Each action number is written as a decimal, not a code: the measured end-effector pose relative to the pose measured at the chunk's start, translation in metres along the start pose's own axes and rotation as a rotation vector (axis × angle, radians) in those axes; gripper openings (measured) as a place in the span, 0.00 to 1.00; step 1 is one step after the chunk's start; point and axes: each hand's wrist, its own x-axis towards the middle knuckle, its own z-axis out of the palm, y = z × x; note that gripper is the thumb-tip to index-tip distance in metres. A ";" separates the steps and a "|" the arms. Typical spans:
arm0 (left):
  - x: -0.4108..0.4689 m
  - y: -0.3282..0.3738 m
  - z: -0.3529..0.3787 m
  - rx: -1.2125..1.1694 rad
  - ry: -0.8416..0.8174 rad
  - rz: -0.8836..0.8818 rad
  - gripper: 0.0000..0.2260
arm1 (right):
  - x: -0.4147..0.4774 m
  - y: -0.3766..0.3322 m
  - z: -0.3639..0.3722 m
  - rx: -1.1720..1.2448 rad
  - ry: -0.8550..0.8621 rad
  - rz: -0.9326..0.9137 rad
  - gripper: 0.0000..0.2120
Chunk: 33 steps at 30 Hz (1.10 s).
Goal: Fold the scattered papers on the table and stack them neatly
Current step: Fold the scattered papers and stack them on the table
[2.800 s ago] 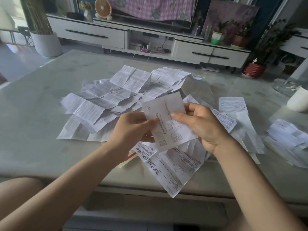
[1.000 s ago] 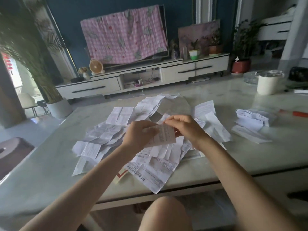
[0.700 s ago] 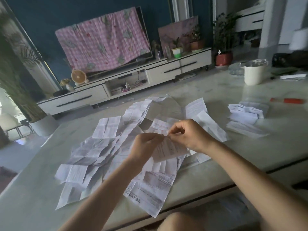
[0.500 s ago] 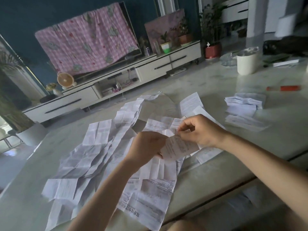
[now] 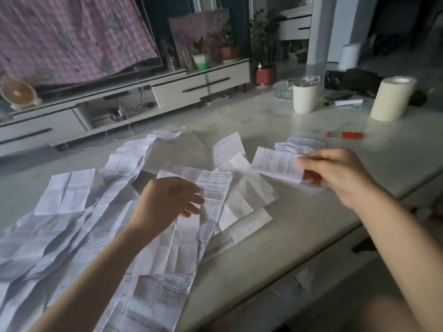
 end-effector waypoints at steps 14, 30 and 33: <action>-0.033 -0.036 -0.003 0.033 0.142 0.142 0.18 | -0.004 0.005 0.000 -0.792 0.376 -0.189 0.10; -0.077 -0.092 -0.052 0.696 -0.167 0.160 0.46 | -0.055 0.005 0.156 -0.705 -0.541 -0.306 0.15; -0.076 -0.090 -0.053 0.656 -0.121 0.226 0.25 | -0.058 -0.003 0.157 -0.689 -0.658 -0.300 0.22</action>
